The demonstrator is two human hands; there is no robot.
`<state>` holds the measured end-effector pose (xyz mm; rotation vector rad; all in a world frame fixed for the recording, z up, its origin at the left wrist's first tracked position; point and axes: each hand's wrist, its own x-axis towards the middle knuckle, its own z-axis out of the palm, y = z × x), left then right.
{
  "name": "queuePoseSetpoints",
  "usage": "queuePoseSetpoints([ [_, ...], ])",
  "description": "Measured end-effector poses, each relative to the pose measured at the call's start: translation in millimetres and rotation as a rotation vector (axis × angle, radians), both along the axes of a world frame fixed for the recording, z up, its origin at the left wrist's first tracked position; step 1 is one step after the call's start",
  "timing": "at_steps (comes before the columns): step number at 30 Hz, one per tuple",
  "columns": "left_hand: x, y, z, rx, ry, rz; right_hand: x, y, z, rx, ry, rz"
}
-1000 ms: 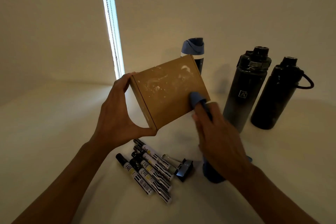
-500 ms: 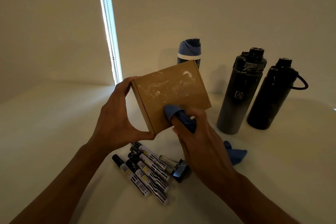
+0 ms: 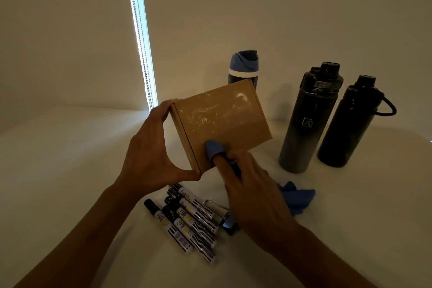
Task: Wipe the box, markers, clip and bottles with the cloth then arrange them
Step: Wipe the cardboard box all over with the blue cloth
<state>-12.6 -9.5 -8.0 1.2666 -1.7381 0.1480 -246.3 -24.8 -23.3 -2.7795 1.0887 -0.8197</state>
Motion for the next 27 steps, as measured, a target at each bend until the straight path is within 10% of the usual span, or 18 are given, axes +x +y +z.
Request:
queuePoseSetpoints([
  [8, -3, 3, 3, 0.028, 0.047, -0.057, -20, -21, -1, -0.272, -0.116, -0.147],
  [27, -15, 5, 6, 0.134, 0.029, -0.102, -51, -39, 6, 0.117, -0.505, -0.254],
])
